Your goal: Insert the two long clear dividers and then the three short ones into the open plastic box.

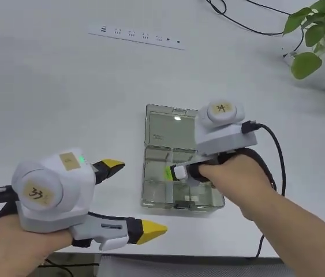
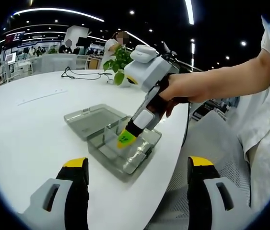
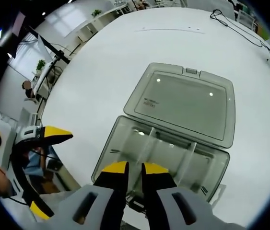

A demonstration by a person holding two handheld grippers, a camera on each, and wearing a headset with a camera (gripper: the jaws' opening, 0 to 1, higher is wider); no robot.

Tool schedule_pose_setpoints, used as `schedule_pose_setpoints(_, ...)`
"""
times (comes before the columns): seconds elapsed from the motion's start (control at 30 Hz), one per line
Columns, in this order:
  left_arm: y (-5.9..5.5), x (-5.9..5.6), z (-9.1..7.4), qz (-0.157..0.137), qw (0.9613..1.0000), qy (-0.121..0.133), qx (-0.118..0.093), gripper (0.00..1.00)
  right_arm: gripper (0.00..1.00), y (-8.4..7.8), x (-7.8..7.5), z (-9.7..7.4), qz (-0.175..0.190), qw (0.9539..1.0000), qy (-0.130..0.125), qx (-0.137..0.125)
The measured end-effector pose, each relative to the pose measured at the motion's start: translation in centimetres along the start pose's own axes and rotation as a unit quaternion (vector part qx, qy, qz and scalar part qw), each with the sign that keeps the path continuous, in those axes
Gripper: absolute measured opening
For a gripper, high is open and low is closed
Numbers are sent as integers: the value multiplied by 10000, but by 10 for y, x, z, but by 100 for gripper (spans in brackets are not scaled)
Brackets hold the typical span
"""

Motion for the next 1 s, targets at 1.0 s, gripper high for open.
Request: schedule_pose_setpoints(1.0, 9, -9, -6, 7, 9991, 412, 54, 87, 34, 6, -27, -102, -1506, 9679, 1211, -1610)
Point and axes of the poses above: the centre of the closed fingertips' face, and the gripper's own axes: z roughly forward along the fingers, x roughly to its left, y roughly out of its top, the point moved 4 cm from there along -z, roughly backward along the fingers, and after that the axes turned 6 degrees about -y, right-handed, at the moved point
